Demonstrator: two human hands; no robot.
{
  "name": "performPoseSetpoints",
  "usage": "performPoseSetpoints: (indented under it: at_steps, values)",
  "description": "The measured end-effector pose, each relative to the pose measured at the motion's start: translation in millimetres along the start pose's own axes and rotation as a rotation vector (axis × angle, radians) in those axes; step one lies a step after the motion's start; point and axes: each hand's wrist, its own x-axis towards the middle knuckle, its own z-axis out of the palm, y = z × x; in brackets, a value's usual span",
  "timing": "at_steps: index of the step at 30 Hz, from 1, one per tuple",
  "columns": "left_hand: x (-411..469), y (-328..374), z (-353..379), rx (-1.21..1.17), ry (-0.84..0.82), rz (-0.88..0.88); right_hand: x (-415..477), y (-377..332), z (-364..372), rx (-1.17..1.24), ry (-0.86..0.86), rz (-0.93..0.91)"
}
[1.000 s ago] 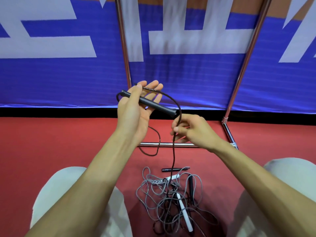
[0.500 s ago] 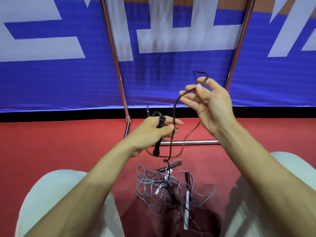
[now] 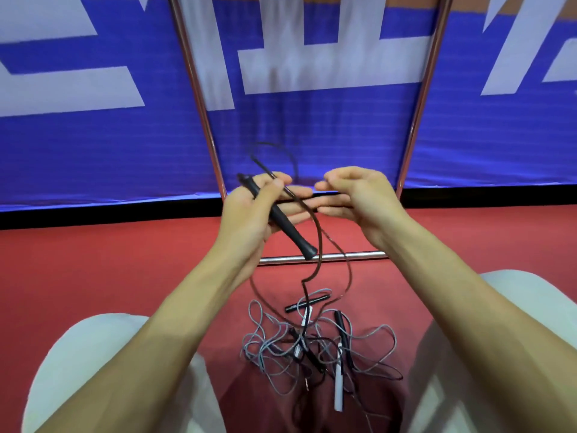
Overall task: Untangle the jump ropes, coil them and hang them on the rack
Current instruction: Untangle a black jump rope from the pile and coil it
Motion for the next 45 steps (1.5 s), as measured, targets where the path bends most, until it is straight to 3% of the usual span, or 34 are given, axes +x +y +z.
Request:
performPoseSetpoints:
  at_steps: [7, 9, 11, 15, 20, 23, 27, 32, 35, 39, 45]
  values:
    - [7, 18, -19, -0.355, 0.138, 0.066, -10, 17, 16, -0.449, -0.439, 0.079]
    - [7, 19, -22, -0.421, 0.147, 0.058, -12, 27, 21, -0.576, -0.485, 0.046]
    - [7, 20, -23, -0.463, 0.152, 0.05, -12, 34, 25, -0.66, -0.456, -0.006]
    - [10, 18, -28, -0.415, 0.194, 0.084, -10, 34, 26, -0.605, -0.294, -0.054]
    - [11, 9, -29, 0.002, 0.219, -0.033, -8, 24, 23, -0.395, -0.128, -0.147]
    - [8, -4, -25, 0.311, 0.068, -0.178, -10, 9, 18, -0.22, -0.108, -0.199]
    - [4, -13, -20, 0.604, -0.191, -0.23, -11, -6, 11, 0.044, -0.066, -0.207]
    - [-2, -16, -15, 0.57, -0.384, -0.299, -9, -18, 3, 0.513, 0.01, -0.109]
    - [-5, -17, -9, 0.467, -0.342, -0.225, -8, -19, 2, 0.696, 0.057, -0.077]
    - [-6, -11, -4, 0.36, -0.198, -0.121, -1, -14, -1, 0.595, 0.107, -0.018]
    - [-3, 1, -1, 0.083, -0.009, -0.003, -1, 1, 1, 0.024, 0.026, 0.001]
